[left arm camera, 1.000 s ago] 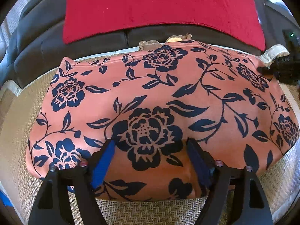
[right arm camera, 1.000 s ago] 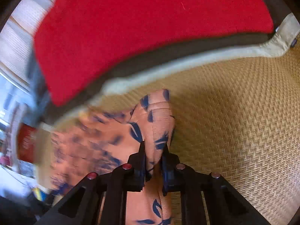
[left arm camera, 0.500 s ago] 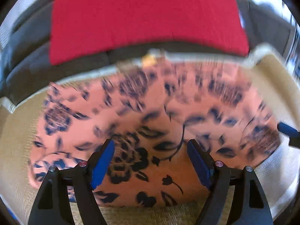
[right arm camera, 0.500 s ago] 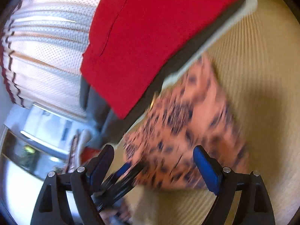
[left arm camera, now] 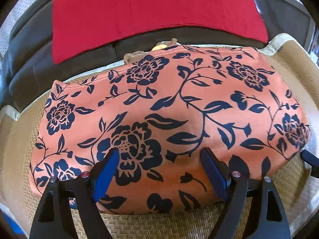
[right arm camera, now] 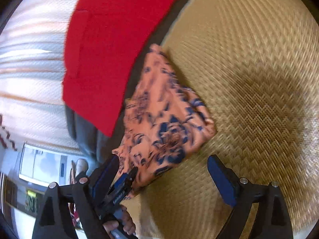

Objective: Fold small clothes
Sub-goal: 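Move the right tool to the side edge of the folded blouse, then grasp the blouse side edge with the right tool and hold it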

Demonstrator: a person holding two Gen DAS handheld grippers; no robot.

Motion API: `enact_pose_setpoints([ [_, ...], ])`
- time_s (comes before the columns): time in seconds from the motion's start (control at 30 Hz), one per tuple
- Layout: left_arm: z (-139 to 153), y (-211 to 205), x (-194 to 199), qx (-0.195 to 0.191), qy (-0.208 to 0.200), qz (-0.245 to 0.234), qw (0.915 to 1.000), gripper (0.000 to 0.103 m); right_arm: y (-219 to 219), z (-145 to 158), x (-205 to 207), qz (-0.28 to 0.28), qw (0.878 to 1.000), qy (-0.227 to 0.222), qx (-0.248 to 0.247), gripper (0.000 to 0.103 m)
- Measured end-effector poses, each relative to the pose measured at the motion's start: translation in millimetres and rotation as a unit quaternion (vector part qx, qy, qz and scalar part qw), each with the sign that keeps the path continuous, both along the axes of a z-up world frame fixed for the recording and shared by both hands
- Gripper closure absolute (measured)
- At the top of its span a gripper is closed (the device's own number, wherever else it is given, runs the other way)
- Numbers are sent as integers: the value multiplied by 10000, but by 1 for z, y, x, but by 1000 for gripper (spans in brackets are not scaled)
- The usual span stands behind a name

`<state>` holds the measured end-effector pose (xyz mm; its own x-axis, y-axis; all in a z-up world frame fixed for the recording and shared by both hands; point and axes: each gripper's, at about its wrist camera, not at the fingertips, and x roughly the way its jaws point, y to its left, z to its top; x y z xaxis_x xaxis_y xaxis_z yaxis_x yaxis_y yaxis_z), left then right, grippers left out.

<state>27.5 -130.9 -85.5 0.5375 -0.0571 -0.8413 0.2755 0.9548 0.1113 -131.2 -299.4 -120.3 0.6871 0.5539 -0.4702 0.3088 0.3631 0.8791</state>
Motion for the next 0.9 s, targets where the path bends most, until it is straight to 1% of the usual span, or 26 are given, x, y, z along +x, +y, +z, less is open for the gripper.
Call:
enact_pose_setpoints([
  [0.03,0,2,1,-31,45,41,10000,17,-1,-3,7,-76,9999,-51,134,11],
  [0.07,1,2,2,-58,80,64,9999,17,-3,-1,12,-175,9997,-79,164,11],
  [0.13,-2,4,4,-70,106,74,9999,17,-6,4,18,-256,9996,-97,66,11],
  [0.3,-3,7,1,-87,78,94,9999,17,4,7,35,-329,9994,-69,-99,11],
  [0.43,-4,8,4,-176,125,88,9997,17,-2,8,39,-458,9988,-47,-148,11],
  [0.53,-5,9,4,-205,121,102,9997,17,-6,17,43,-459,9986,-15,-249,11],
  [0.63,-5,10,4,-248,126,109,9996,17,-4,19,40,-460,9986,32,-277,12],
  [0.8,-5,11,4,-292,133,126,9994,17,12,13,29,-534,9984,152,-82,12],
  [0.9,-6,11,4,-293,134,136,9994,17,21,12,32,-480,9987,178,-77,11],
])
